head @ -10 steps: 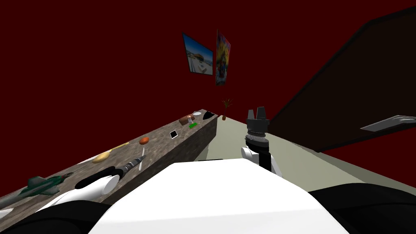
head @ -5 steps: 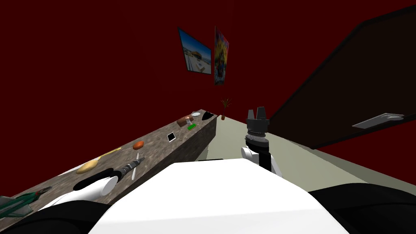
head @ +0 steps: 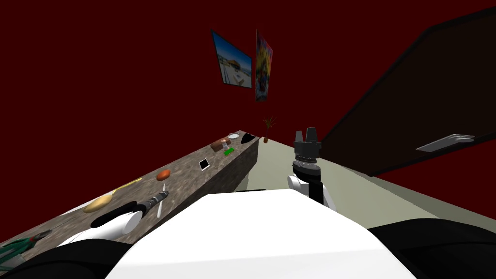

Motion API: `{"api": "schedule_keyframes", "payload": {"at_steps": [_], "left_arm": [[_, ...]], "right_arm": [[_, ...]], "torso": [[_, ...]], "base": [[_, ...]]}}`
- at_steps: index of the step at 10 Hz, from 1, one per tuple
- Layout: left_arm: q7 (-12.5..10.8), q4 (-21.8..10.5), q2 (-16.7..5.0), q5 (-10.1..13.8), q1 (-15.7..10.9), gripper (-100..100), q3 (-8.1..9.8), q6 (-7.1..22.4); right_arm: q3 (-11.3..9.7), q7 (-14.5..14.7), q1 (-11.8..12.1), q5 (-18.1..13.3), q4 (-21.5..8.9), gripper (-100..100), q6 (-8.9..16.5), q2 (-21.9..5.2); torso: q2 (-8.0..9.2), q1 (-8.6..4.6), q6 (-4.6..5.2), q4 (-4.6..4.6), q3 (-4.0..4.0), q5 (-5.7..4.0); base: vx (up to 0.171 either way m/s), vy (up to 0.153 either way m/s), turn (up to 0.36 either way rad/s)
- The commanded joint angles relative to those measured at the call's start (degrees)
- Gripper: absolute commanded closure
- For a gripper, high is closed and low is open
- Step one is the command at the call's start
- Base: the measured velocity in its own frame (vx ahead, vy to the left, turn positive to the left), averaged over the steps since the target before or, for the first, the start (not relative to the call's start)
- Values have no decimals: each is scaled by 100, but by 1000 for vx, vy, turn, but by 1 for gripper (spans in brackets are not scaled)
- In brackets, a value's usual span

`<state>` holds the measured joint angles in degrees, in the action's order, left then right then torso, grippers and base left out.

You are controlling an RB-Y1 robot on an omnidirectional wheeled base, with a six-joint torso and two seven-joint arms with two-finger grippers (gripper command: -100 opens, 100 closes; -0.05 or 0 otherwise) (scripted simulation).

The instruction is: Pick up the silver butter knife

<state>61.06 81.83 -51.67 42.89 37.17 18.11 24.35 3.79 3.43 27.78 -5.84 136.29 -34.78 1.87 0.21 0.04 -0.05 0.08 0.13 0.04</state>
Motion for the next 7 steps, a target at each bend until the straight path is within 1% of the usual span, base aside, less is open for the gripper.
{"api": "schedule_keyframes", "payload": {"at_steps": [1, 2, 3, 4, 5, 6, 7], "left_arm": [[0, 0, 0, 0, 0, 100, 0, 0], [-1, 2, 1, 2, -2, 100, 0, -3], [-3, 2, 1, 3, -3, 0, 0, -3], [44, 125, -118, 168, 78, 100, 87, 80], [64, 174, -151, 216, 107, 100, 118, 109], [19, 187, -95, 128, 95, 100, 120, 108], [29, 189, -100, 139, 102, 0, 121, 113]], "right_arm": [[0, 0, 0, 0, 0, 0, 0, 0], [0, 0, 0, 0, 0, 0, 0, 0], [0, 0, 0, 0, 0, 0, 0, 0], [0, 0, 0, 0, 0, 0, 0, 0], [0, 0, 0, 0, 0, 0, 0, 0], [0, 0, 0, 0, 0, 0, 0, 1], [0, 0, 0, 0, 0, 0, 0, 0]], "torso": [[0, 0, 0, 0, 0, 0], [0, -2, -3, -1, -1, -2], [0, -2, -2, -2, -1, -2], [0, -2, -2, -2, -1, -2], [5, -20, -8, -1, 2, -8], [15, -31, -9, -1, 6, -9], [10, -21, -5, -1, 5, -8]], "base": [[0, 0, 0], [0, 0, 0], [0, 0, 0], [-10, -44, 109], [-36, -69, 94], [-21, -31, 19], [-4, -6, 0]]}}
